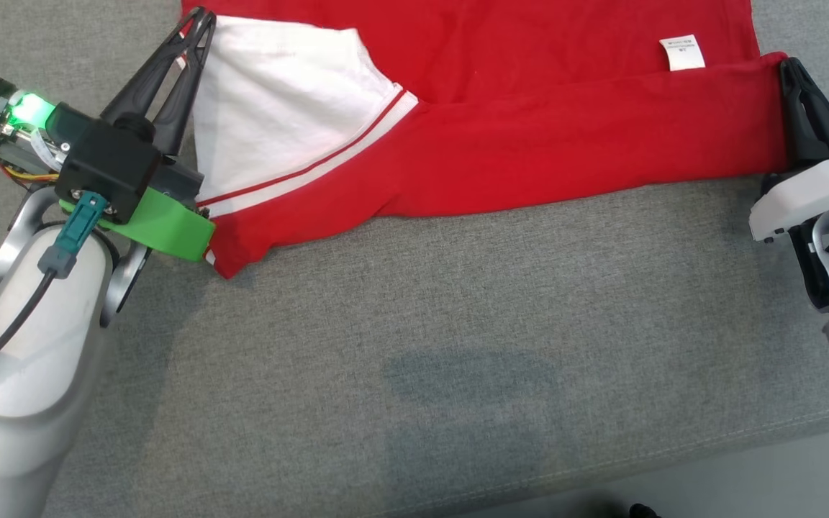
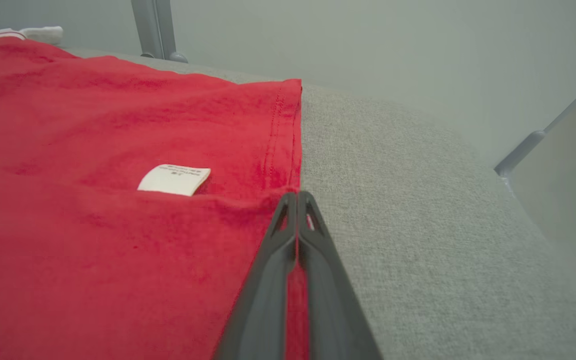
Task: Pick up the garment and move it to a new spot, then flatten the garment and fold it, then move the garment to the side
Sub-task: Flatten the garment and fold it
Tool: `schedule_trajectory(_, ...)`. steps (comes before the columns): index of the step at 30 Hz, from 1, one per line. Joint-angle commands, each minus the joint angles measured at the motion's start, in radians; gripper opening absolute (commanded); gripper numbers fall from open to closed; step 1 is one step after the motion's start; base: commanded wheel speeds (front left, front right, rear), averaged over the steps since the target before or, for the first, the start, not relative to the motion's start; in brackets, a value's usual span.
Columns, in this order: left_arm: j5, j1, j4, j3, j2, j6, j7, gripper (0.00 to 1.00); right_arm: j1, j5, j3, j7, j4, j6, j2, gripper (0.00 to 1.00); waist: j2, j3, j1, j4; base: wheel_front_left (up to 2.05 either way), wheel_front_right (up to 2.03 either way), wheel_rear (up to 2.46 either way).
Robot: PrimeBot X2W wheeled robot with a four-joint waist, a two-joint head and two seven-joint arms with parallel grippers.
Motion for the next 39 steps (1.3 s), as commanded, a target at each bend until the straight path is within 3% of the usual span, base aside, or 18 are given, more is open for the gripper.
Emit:
schedule_trajectory(1, 0.002, -0.013, 0.012, 0.000, -0.006, -0.002, -0.004, 0.22, -0.010, -0.005, 0.000, -0.004, 0.005, -0.002, 0.002, 0.11, 0.0000, 0.001, 0.0000, 0.001, 0.00, 0.00, 0.00)
schedule_trajectory(2, 0.004, -0.015, 0.023, -0.001, -0.011, -0.001, -0.004, 0.51, -0.010, -0.006, 0.000, -0.003, 0.008, -0.002, 0.005, 0.62, 0.0000, -0.001, 0.0000, 0.002, 0.00, 0.00, 0.00)
schedule_trajectory(3, 0.003, -0.019, 0.029, 0.002, -0.018, 0.002, -0.004, 1.00, -0.011, -0.008, -0.003, -0.004, 0.005, -0.002, 0.008, 1.00, 0.0000, -0.003, 0.0000, 0.001, 0.00, 0.00, 0.00)
schedule_trajectory(8, -0.029, 0.043, 0.033, 0.045, -0.044, 0.044, -0.004, 1.00, 0.029, -0.030, -0.041, -0.004, -0.068, -0.002, 0.026, 1.00, 0.0000, -0.032, 0.0000, -0.008, 0.00, 0.00, 0.00)
schedule_trajectory(18, -0.349, 0.422, -0.032, 0.153, -0.208, 0.115, 0.073, 1.00, 0.199, -0.044, -0.118, -0.003, -0.195, -0.002, 0.091, 1.00, 0.0000, -0.134, 0.0000, -0.021, 0.00, 0.00, 0.00)
schedule_trajectory(30, -0.463, 0.531, 0.020, 0.185, -0.268, 0.212, 0.216, 1.00, 0.285, -0.051, -0.125, -0.004, -0.204, -0.002, 0.108, 1.00, 0.0000, -0.195, 0.0000, -0.039, 0.00, 0.00, 0.00)
schedule_trajectory(34, -0.523, 0.537, 0.049, 0.208, -0.290, 0.215, 0.260, 1.00, 0.288, -0.037, -0.114, -0.004, -0.194, -0.002, 0.111, 1.00, 0.0000, -0.201, 0.0000, -0.052, 0.00, 0.00, 0.00)
schedule_trajectory(35, -0.541, 0.539, 0.049, 0.214, -0.296, 0.209, 0.264, 0.89, 0.289, -0.030, -0.111, -0.004, -0.189, -0.002, 0.112, 1.00, 0.0000, -0.201, 0.0000, -0.054, 0.00, 0.00, 0.00)
schedule_trajectory(36, -0.549, 0.540, 0.050, 0.217, -0.299, 0.200, 0.269, 0.47, 0.291, -0.023, -0.106, -0.004, -0.182, -0.002, 0.112, 1.00, 0.0000, -0.201, 0.0000, -0.055, 0.00, 0.00, 0.00)
schedule_trajectory(37, -0.562, 0.540, 0.051, 0.219, -0.301, 0.192, 0.275, 0.28, 0.292, -0.014, -0.102, -0.003, -0.174, -0.002, 0.112, 1.00, 0.0000, -0.202, 0.0000, -0.055, 0.00, 0.00, 0.00)
schedule_trajectory(38, -0.584, 0.542, 0.050, 0.222, -0.305, 0.178, 0.282, 0.00, 0.292, 0.001, -0.096, -0.003, -0.163, -0.002, 0.113, 1.00, 0.0000, -0.202, 0.0000, -0.055, 0.00, 0.00, 0.00)
schedule_trajectory(39, -0.601, 0.542, 0.049, 0.224, -0.309, 0.168, 0.291, 0.00, 0.290, 0.034, -0.084, -0.003, -0.152, -0.002, 0.120, 1.00, 0.0000, -0.203, 0.0000, -0.055, 0.00, 0.00, 0.00)
